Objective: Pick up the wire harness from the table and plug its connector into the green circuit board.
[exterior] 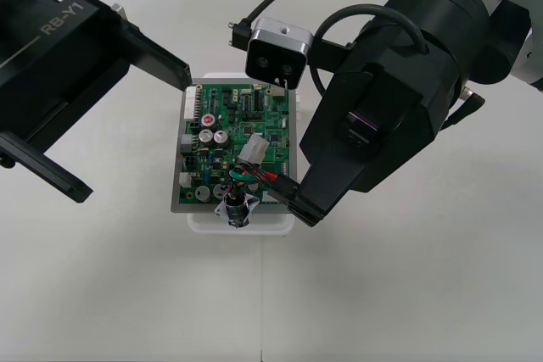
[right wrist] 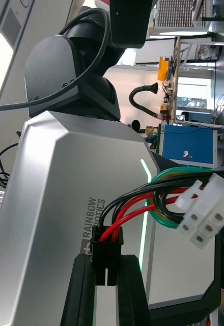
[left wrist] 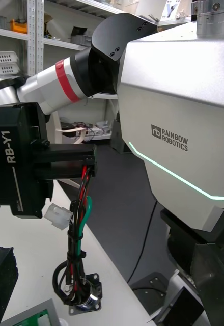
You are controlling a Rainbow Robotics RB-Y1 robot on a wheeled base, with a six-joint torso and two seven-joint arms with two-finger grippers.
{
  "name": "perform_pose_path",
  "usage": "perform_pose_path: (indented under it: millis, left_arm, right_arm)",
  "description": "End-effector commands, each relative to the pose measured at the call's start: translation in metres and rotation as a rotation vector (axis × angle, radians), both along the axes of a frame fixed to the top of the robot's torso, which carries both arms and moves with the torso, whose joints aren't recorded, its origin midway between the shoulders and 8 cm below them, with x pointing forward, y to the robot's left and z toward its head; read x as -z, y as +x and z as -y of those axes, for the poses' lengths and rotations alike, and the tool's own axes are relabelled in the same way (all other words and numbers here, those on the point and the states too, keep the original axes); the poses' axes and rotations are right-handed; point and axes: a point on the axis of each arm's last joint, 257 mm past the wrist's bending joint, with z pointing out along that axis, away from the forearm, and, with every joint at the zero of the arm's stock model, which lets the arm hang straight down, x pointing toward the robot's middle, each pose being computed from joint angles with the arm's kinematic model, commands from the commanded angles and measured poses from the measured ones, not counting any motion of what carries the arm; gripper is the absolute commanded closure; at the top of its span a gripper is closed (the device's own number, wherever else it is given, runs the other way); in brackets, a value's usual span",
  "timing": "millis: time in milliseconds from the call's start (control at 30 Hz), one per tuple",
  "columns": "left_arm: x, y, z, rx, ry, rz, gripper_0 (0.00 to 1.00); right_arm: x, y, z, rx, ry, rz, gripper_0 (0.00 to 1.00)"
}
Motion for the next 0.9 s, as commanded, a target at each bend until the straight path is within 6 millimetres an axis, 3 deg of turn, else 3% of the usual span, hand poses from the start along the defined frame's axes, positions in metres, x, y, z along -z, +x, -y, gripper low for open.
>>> perform_pose_path:
  millis: [33, 900]
  left_arm:
    - [0.003, -0.022, 0.008, 0.076, 0.070, -0.010, 0.00]
    - [-0.006, -0.022, 0.051, 0.003, 0.026, -0.024, 0.00]
  right_arm:
    - [-0.008, -0.016, -0.002, -0.060, -0.020, 0.003, 1.00]
    - [-0.006, -0.014, -0.003, -0.056, -0.024, 0.010, 1.00]
